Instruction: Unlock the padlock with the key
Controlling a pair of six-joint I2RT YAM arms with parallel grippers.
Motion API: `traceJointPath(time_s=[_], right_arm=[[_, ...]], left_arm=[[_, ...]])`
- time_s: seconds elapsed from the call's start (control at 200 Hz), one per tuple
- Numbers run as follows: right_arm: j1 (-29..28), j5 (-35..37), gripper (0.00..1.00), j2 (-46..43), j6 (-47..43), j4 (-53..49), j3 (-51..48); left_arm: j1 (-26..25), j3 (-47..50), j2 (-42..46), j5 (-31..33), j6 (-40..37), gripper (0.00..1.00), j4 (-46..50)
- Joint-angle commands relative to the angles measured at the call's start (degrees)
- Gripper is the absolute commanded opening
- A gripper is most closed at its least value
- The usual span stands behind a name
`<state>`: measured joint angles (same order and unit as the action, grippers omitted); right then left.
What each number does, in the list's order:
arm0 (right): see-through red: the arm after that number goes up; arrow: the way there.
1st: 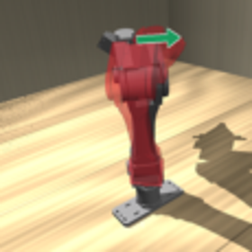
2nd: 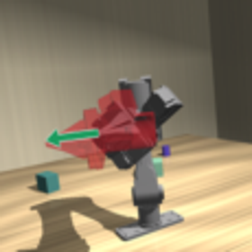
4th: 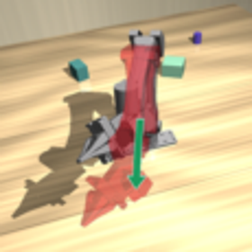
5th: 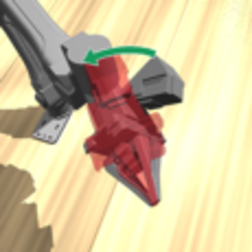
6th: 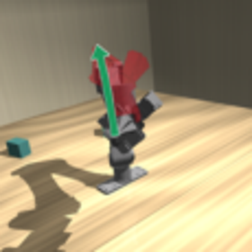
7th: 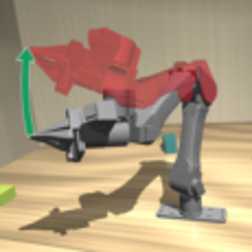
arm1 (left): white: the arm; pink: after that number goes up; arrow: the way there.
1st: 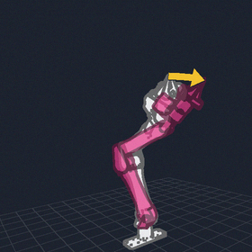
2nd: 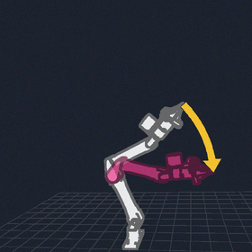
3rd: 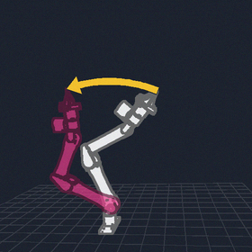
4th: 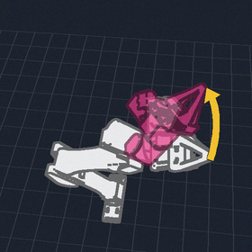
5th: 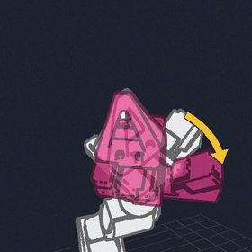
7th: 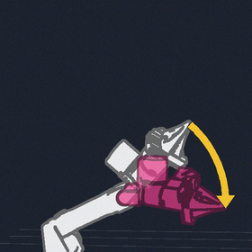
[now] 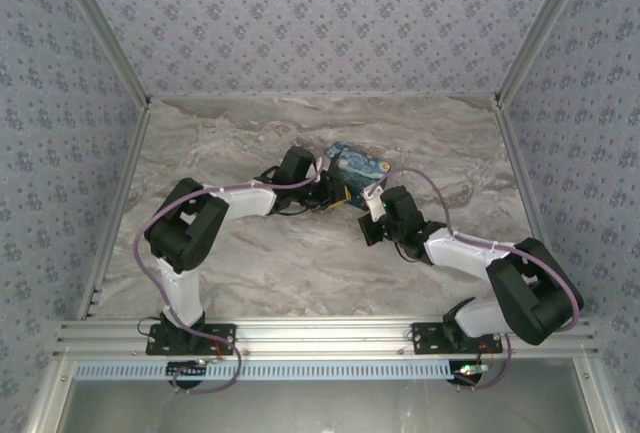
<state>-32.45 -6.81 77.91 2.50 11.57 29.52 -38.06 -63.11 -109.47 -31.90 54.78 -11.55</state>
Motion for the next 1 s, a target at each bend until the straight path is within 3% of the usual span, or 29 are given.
traceJointPath(time_s=[0.0, 0.999], right_arm=[[0.8, -1.8, 0.0, 0.7, -0.9, 3.6, 1.6], [1.8, -1.2, 0.0, 6.3, 1.4, 7.7, 4.5]], left_arm=[[-0.5, -2.1, 3.0, -2.2, 1.1, 0.15, -0.5], [-0.6, -1.5, 2.4, -2.4, 2.8, 0.14, -2.5]])
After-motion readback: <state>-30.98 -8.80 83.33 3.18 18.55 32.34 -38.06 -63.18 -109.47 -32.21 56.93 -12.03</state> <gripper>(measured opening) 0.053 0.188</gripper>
